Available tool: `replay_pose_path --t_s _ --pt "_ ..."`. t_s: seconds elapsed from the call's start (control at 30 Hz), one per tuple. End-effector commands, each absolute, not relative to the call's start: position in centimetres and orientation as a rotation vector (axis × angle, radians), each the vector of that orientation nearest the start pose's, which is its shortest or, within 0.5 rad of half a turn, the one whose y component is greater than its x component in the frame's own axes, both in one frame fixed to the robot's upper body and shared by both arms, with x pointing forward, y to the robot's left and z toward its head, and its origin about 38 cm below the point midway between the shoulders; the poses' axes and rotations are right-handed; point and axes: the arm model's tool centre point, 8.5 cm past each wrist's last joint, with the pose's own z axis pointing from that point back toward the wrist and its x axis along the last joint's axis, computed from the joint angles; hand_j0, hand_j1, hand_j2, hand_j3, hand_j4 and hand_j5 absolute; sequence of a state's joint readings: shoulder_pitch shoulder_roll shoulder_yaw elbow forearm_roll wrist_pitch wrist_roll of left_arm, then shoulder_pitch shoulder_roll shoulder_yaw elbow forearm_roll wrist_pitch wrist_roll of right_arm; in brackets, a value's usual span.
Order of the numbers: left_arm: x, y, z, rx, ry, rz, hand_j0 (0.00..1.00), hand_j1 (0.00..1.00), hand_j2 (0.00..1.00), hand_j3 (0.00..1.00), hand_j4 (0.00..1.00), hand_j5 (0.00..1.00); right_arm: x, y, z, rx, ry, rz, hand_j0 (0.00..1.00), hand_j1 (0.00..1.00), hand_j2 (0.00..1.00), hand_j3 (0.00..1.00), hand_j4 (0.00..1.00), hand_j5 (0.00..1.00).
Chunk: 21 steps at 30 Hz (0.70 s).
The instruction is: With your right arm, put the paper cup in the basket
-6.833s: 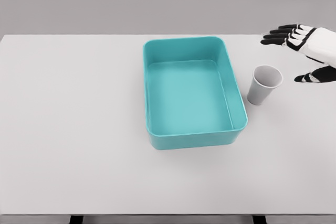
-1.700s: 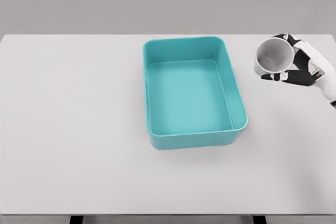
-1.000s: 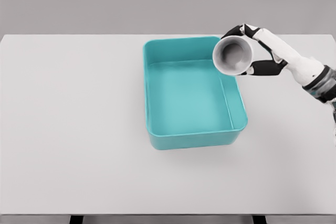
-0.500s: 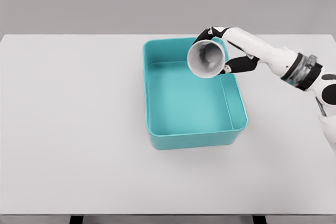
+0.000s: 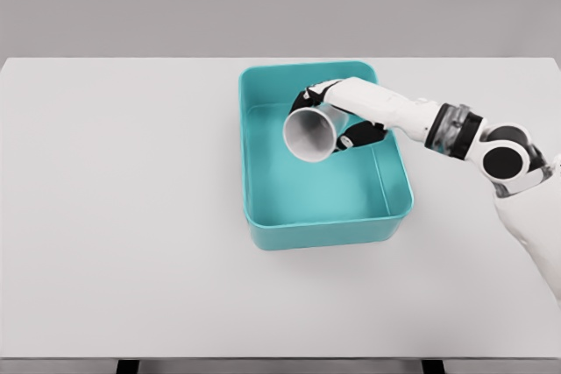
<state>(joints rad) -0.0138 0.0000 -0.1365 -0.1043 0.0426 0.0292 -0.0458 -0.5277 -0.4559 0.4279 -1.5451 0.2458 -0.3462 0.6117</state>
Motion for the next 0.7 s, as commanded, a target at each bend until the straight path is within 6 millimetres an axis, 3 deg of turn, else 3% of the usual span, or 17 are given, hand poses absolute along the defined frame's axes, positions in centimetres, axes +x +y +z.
replay_pose_path --t_s 0.0,0.33,0.47,0.5,0.53,0.67 --pt "4.2 26.3 -26.3 0.034 -0.082 -0.099 1.00 1.00 1.00 1.00 1.00 1.00 43.8 -19.1 20.8 -0.091 -1.684 1.677 0.45 0.45 0.45 0.45 0.45 0.45" --pt "4.2 26.3 -26.3 0.034 -0.082 -0.101 1.00 1.00 1.00 1.00 1.00 1.00 43.9 -18.1 17.7 -0.141 -1.547 1.804 0.45 0.45 0.45 0.45 0.45 0.45" --pt "4.2 26.3 -26.3 0.034 -0.082 -0.101 1.00 1.00 1.00 1.00 1.00 1.00 43.9 -17.7 17.5 -0.166 -1.525 1.846 0.48 0.48 0.48 0.48 0.48 0.48" --pt "4.2 26.3 -26.3 0.034 -0.082 -0.099 1.00 1.00 1.00 1.00 1.00 1.00 43.9 -17.7 17.5 -0.171 -1.522 1.851 0.63 0.63 0.63 0.63 0.63 0.63" --pt "4.2 26.3 -26.3 0.034 -0.082 -0.101 1.00 1.00 1.00 1.00 1.00 1.00 43.9 -17.6 17.5 -0.171 -1.522 1.854 0.90 0.90 0.90 0.90 0.90 0.90" --pt "4.2 26.3 -26.3 0.034 -0.082 -0.099 1.00 1.00 1.00 1.00 1.00 1.00 44.0 -17.7 17.5 -0.179 -1.509 1.841 0.95 0.95 0.95 0.95 0.95 0.95"
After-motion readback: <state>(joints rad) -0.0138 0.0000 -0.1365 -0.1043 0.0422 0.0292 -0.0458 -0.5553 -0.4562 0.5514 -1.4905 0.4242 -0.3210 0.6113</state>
